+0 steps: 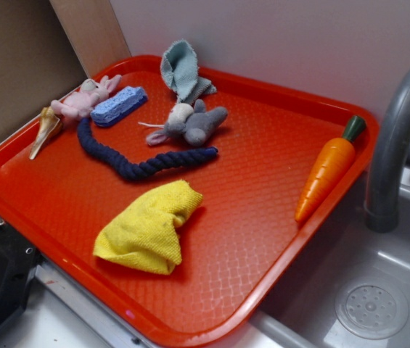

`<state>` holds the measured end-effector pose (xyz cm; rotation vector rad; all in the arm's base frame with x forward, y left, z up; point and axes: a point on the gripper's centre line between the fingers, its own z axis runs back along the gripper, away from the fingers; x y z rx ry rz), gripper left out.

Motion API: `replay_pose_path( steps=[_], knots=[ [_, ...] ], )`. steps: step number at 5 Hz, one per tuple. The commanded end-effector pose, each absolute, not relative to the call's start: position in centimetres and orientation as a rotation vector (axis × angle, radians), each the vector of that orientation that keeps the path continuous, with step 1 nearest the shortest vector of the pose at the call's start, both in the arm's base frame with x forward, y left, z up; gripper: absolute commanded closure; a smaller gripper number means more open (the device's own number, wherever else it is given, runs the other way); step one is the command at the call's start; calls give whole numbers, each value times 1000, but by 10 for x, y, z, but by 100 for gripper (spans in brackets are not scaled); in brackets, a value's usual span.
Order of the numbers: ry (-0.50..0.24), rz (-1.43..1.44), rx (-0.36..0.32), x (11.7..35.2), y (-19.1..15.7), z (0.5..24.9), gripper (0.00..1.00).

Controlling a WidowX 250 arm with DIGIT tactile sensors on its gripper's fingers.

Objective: Grab the yellow cloth.

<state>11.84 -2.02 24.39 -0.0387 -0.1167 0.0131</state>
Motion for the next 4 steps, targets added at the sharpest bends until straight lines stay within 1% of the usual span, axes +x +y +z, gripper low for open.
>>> replay_pose_path(
  steps=[1, 2, 3, 4],
  knots=[
    [-117, 13, -39, 118, -20, 244, 0],
    [-72, 82, 39, 156, -20, 194, 0],
    [-219, 121, 103, 166, -47, 154, 0],
    [-242, -34, 17, 163, -75, 115, 0]
  ],
)
